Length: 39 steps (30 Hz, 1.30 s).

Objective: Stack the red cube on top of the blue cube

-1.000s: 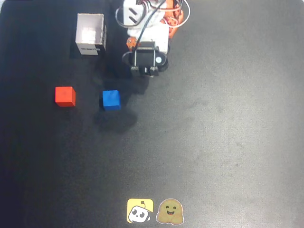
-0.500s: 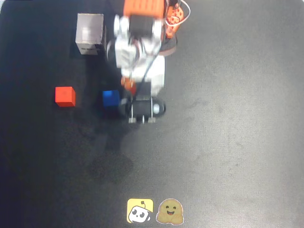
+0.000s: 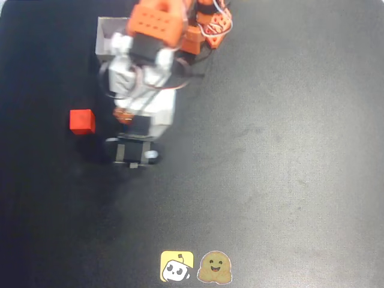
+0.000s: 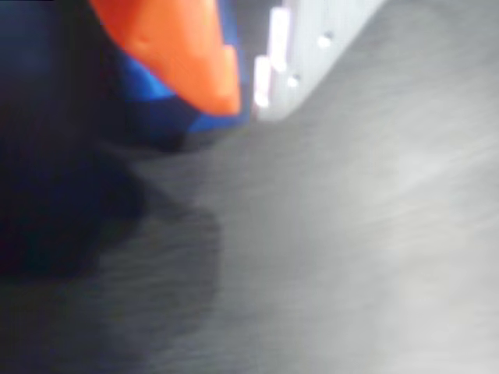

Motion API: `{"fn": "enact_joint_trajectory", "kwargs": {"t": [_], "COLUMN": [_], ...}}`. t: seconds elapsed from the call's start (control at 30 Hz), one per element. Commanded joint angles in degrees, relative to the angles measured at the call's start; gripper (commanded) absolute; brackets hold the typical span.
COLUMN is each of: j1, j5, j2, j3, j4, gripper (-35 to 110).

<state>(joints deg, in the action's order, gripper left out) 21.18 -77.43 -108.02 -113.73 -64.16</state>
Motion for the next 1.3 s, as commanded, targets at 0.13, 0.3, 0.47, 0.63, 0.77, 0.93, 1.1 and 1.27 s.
{"fn": "enact_joint_trajectory", "kwargs": {"t": [0.13, 0.3, 0.47, 0.63, 0.77, 0.93, 1.1, 1.27], "j1": [9.8, 15.9, 19.3, 22.0, 22.4, 21.4, 19.9, 21.0], "j5": [9.0, 15.7, 17.7, 19.4, 20.0, 18.3, 16.2, 16.8], "j2": [7.9, 15.4, 20.3, 24.9, 27.7, 30.9, 32.1, 24.6], "j3": [10.0, 17.4, 21.7, 26.4, 29.6, 34.3, 36.4, 25.4], "j4": [0.7, 1.1, 2.6, 2.9, 2.9, 2.5, 1.8, 1.8], "gripper": [0, 0, 0, 0, 0, 0, 0, 0]}}
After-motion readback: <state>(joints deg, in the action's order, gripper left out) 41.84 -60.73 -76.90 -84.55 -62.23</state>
